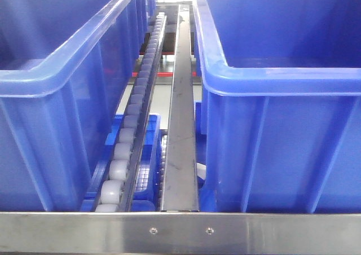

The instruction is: Pick and sort blue part to right shelf

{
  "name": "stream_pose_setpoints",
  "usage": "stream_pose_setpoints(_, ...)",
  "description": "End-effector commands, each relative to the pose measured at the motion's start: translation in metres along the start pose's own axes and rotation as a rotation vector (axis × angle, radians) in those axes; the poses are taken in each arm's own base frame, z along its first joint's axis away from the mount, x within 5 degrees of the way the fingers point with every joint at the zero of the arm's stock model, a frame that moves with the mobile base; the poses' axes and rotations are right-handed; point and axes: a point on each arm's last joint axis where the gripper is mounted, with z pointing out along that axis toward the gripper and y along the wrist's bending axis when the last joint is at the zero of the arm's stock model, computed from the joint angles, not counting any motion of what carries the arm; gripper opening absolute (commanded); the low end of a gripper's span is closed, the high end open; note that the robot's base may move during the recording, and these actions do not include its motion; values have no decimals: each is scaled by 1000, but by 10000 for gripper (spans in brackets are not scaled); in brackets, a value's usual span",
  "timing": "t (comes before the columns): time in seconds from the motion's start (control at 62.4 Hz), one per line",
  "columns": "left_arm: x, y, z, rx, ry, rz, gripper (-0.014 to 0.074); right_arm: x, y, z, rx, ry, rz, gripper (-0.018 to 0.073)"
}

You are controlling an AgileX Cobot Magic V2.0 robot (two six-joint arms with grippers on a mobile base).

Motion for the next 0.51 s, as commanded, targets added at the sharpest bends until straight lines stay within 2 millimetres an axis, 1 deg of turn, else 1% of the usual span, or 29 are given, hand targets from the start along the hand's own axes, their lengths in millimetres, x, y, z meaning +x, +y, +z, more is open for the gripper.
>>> stream_pose_setpoints(0.0, -2, 0, -2, 11, -90, -8, 123, -18, 0, -3, 3, -141, -16, 47)
stream_pose_setpoints(0.497, -2, 0, -2, 11, -90, -8, 123, -18, 0, -3, 3, -141, -16, 47)
